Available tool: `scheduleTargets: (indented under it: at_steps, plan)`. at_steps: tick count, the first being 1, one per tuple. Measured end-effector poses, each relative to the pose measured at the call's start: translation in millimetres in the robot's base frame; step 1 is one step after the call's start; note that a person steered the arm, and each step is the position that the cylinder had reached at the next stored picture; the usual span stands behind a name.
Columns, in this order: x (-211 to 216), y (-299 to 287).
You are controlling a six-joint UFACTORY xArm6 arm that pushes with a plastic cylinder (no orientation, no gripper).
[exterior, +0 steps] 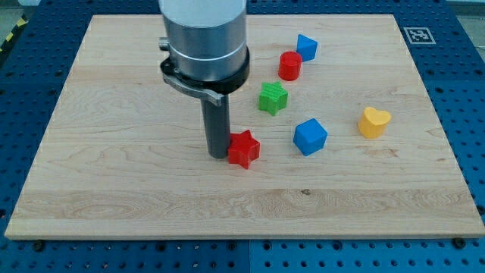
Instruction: Place the red star vertically below the blue cube
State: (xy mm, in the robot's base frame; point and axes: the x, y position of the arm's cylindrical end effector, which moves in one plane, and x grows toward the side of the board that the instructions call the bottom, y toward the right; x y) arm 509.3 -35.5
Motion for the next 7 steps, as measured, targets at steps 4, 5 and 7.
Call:
scheduleTargets:
  at_steps: [4,5,7]
  plan:
    - [-27.5,-15.4]
    - [-18.0,8.7]
    - [-0.3,32.4]
